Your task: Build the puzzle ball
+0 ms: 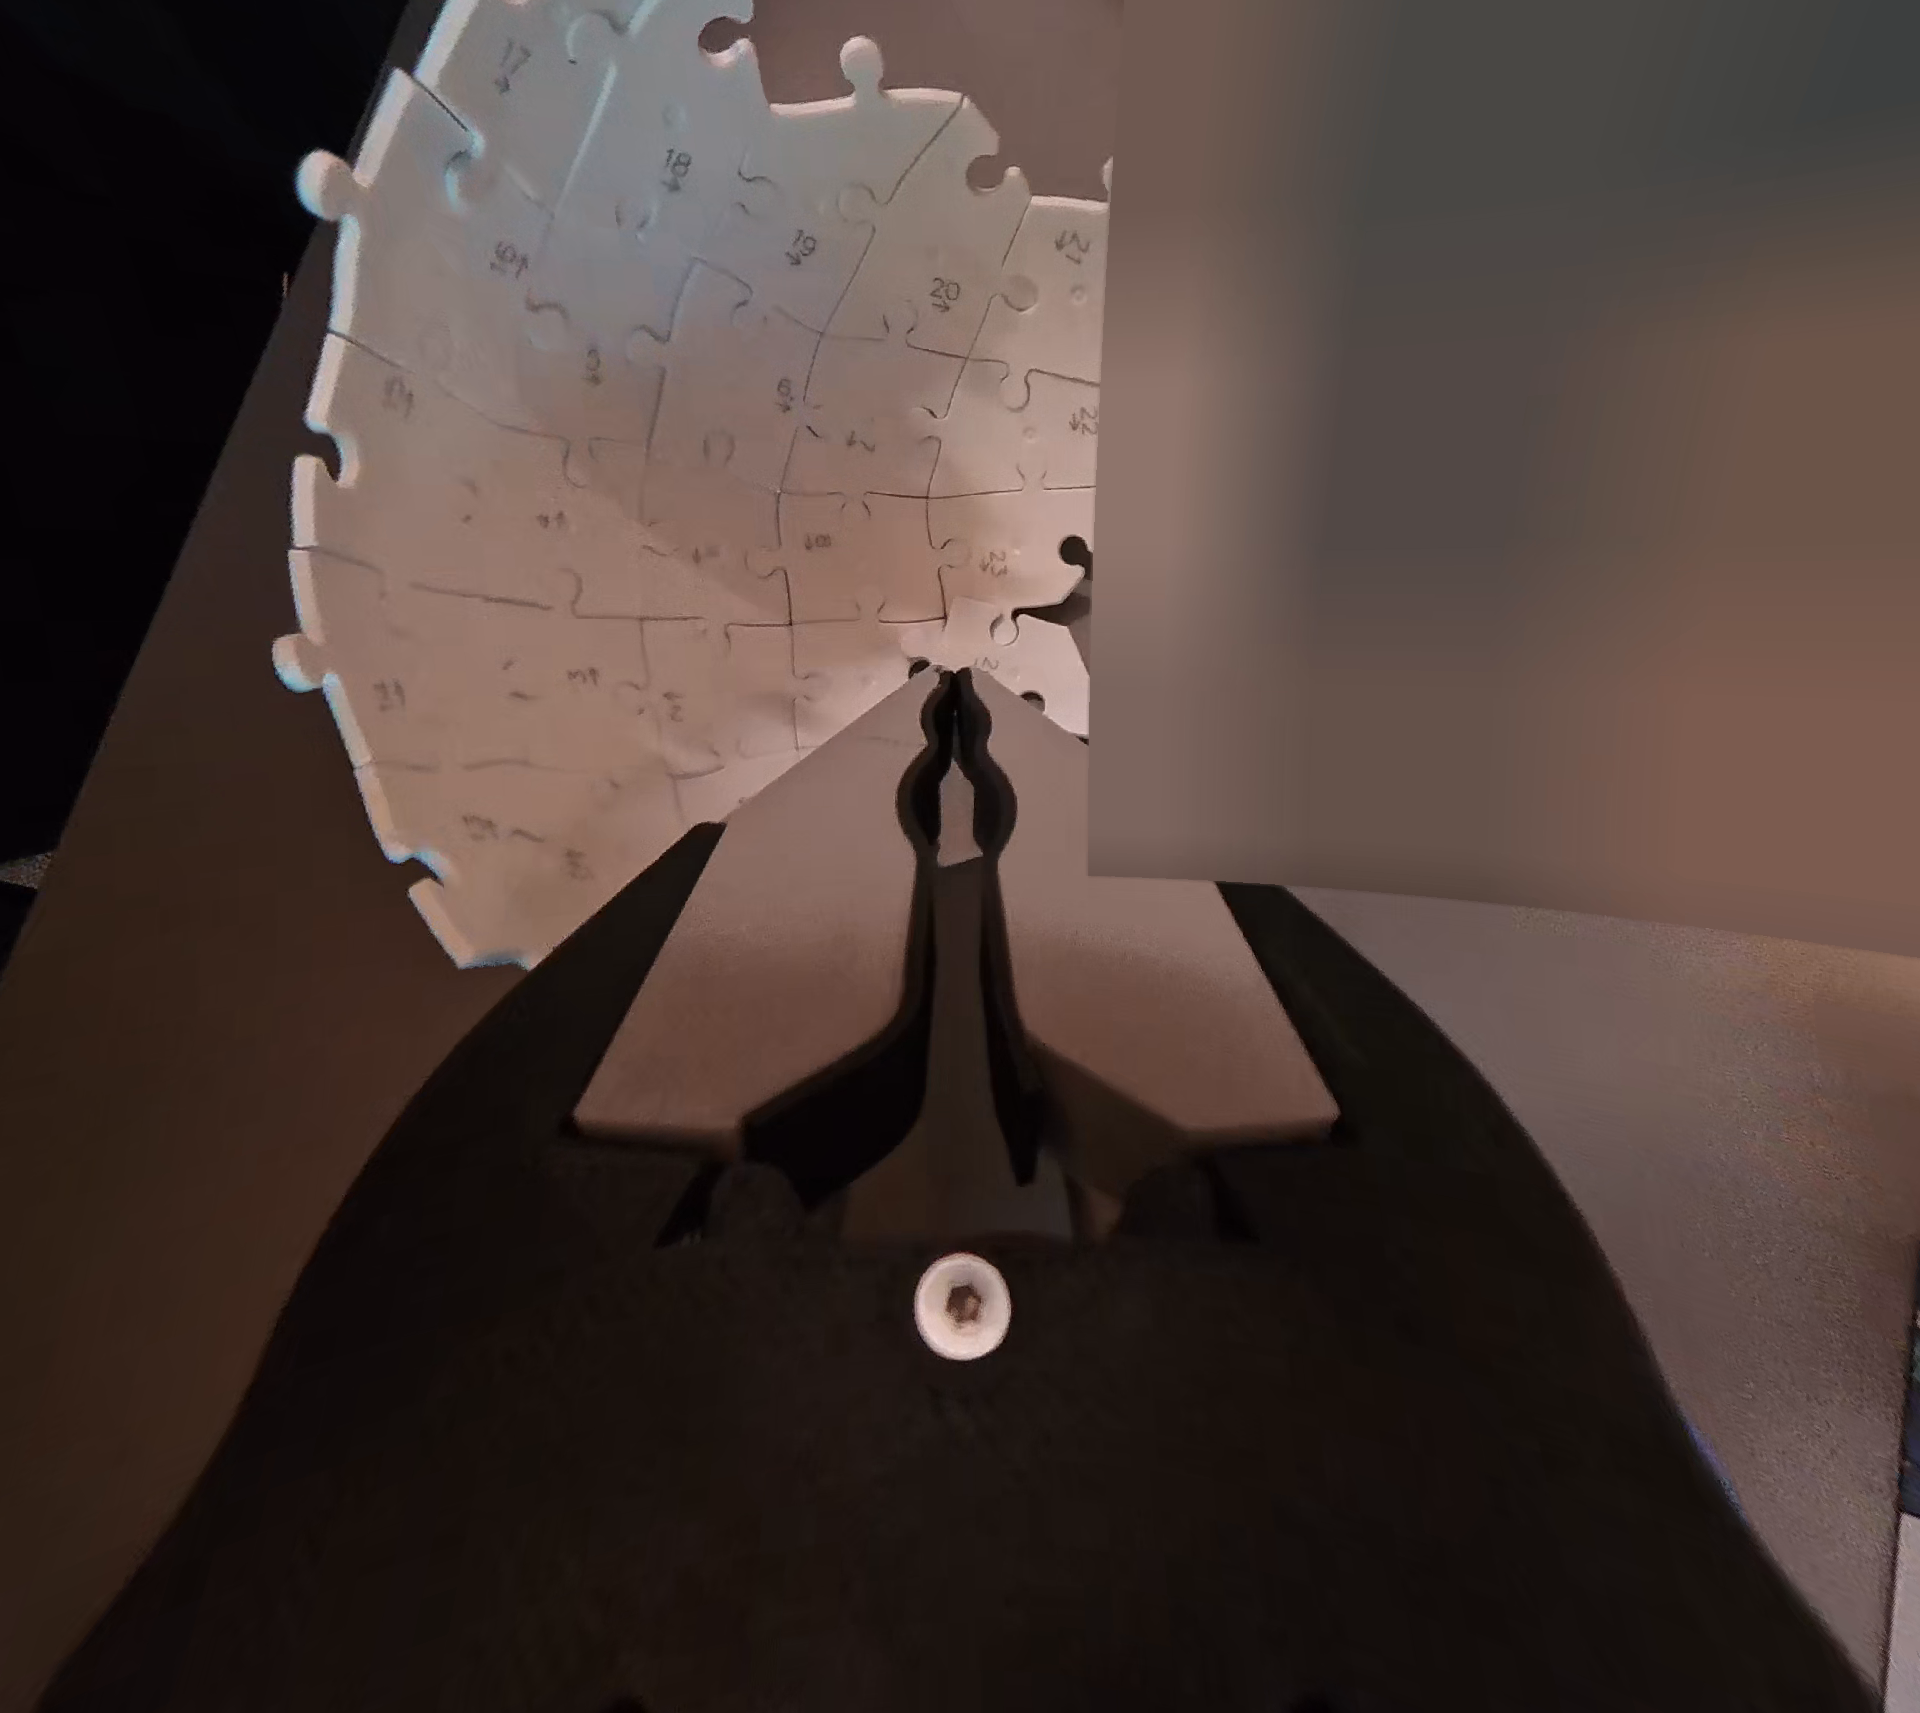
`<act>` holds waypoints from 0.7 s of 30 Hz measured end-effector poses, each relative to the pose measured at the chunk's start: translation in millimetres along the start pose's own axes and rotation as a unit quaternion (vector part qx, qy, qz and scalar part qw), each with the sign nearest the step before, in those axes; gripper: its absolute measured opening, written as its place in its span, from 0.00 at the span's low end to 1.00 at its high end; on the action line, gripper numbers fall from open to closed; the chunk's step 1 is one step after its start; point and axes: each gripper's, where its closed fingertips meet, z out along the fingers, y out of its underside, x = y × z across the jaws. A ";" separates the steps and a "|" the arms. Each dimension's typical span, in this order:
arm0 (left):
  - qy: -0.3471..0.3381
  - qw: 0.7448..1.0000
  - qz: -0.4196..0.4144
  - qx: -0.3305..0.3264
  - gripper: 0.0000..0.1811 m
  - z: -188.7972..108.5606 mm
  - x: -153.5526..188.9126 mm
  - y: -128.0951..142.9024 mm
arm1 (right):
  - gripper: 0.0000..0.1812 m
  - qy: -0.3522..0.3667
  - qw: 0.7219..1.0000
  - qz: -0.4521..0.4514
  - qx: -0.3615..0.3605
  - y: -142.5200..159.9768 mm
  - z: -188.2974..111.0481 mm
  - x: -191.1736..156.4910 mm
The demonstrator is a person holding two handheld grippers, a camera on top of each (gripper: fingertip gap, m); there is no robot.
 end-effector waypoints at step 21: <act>0.061 0.975 0.208 0.054 0.23 -36.1 87.5 49.3 | 0.00 0.010 1.000 0.001 0.004 -1.9 1.6 -1.1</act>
